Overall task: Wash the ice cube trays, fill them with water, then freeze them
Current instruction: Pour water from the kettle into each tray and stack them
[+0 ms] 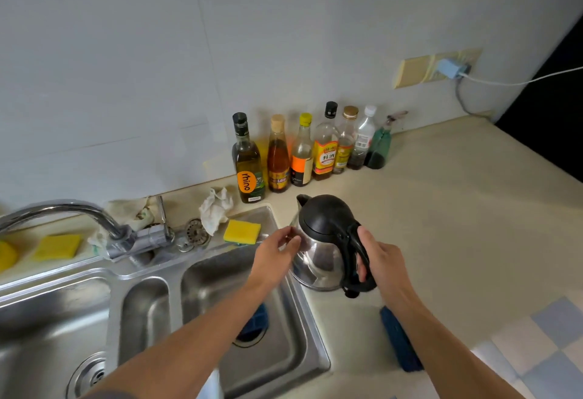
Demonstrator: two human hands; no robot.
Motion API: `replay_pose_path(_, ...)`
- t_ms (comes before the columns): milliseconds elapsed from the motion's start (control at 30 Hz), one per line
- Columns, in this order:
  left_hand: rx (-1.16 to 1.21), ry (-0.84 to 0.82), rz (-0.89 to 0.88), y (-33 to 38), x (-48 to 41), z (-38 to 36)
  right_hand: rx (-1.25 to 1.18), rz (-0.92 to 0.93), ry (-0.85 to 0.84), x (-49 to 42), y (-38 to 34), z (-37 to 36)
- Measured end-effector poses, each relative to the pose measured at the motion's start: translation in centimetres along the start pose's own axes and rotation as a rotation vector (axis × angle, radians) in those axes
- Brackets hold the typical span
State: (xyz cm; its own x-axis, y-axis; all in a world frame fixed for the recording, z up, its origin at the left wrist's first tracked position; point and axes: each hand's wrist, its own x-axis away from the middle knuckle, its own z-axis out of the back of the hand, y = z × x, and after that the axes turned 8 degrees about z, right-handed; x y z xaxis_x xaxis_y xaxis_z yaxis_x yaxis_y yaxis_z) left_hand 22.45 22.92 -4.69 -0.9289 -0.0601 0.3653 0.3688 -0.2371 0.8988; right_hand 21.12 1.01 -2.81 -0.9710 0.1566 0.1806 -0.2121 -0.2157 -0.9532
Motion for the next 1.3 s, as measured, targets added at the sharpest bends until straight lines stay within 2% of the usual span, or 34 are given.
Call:
replay_pose_path(333,-0.139,0.043,0.015,2.7,-5.4,-2.5,0.07,0.109,-0.148,-6.6,0.7,2.1)
replay_pose_path(433,-0.127,0.045,0.056,2.7,-5.5,-2.5,0.206,0.212,-0.009,-6.7,0.1,2.2)
replay_pose_path(533,-0.035,0.031,0.081,1.8,-4.7,-1.8,0.352,0.437,0.172,-5.0,-0.7,1.8)
replay_pose_path(600,-0.026,0.067,0.124,0.4,-3.7,-0.5,0.368,0.585,0.192,-3.2,-1.0,0.9)
replay_pose_path(667,-0.025,0.071,0.161,-1.9,-2.2,1.4,0.351,0.654,0.133,-1.5,-1.1,-0.7)
replay_pose_path(767,-0.019,0.124,0.236,-5.6,0.8,5.2,0.338,0.556,-0.099,0.8,-1.0,-4.3)
replay_pose_path(900,-0.148,0.29,0.32,-10.5,6.0,11.3,0.424,0.334,-0.467,5.0,0.7,-11.4)
replay_pose_path(1067,-0.297,0.42,0.382,-17.2,12.8,18.2,0.69,0.215,-0.731,10.9,5.4,-19.7)
replay_pose_path(1167,-0.432,0.347,0.445,-20.9,15.5,20.4,0.813,0.142,-0.793,13.4,8.1,-22.6)
replay_pose_path(1300,-0.561,0.136,0.531,-23.6,17.2,20.5,0.881,0.059,-0.799,14.9,10.4,-23.9)
